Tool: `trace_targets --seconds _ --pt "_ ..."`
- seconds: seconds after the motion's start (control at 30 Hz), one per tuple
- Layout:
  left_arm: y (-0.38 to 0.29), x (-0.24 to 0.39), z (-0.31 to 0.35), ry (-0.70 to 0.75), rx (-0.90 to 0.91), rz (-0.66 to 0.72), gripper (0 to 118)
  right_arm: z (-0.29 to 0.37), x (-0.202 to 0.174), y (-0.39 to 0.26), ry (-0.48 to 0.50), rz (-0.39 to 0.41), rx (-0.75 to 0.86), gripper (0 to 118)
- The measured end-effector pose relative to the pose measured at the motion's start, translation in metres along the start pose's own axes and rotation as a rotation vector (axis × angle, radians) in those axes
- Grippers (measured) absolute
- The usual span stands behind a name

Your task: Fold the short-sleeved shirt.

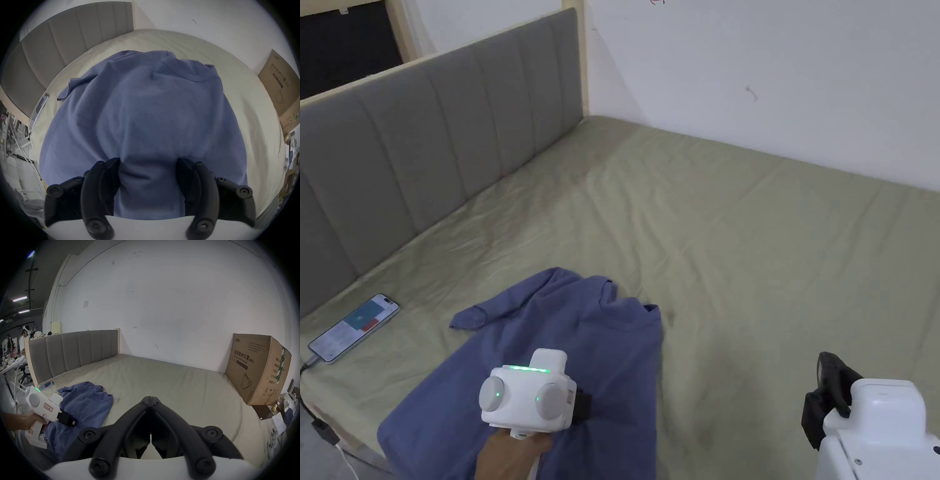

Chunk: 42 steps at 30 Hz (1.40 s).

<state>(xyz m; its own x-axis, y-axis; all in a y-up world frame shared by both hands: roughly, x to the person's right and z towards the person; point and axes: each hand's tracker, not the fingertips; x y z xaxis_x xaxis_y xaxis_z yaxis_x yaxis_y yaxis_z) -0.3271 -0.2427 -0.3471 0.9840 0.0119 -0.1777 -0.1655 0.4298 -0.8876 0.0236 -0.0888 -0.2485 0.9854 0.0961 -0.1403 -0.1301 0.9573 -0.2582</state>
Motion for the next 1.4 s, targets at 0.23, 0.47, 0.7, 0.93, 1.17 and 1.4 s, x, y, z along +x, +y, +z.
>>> trace_targets --seconds 0.23,0.47,0.7,0.93,1.17,1.4 --pt "-0.005 0.000 0.027 -0.019 0.091 -0.004 7 0.008 0.016 -0.003 -0.029 -0.025 -0.008 0" --pt "0.007 -0.005 0.115 -0.205 0.259 0.053 7 0.029 0.030 0.004 -0.042 -0.044 0.038 0" --pt "0.037 0.042 0.213 -0.348 0.444 -0.057 7 0.060 0.054 0.011 -0.078 -0.084 0.097 0" --pt "0.072 0.128 0.291 -0.476 0.577 -0.259 6 0.098 0.091 0.018 -0.150 -0.088 0.158 0" --pt "0.080 0.227 0.324 -0.560 0.622 -0.464 6 0.134 0.137 0.018 -0.276 -0.094 0.191 0" --pt "0.049 0.314 0.292 -0.701 0.503 -0.583 6 0.168 0.179 0.008 -0.409 -0.091 0.186 0"
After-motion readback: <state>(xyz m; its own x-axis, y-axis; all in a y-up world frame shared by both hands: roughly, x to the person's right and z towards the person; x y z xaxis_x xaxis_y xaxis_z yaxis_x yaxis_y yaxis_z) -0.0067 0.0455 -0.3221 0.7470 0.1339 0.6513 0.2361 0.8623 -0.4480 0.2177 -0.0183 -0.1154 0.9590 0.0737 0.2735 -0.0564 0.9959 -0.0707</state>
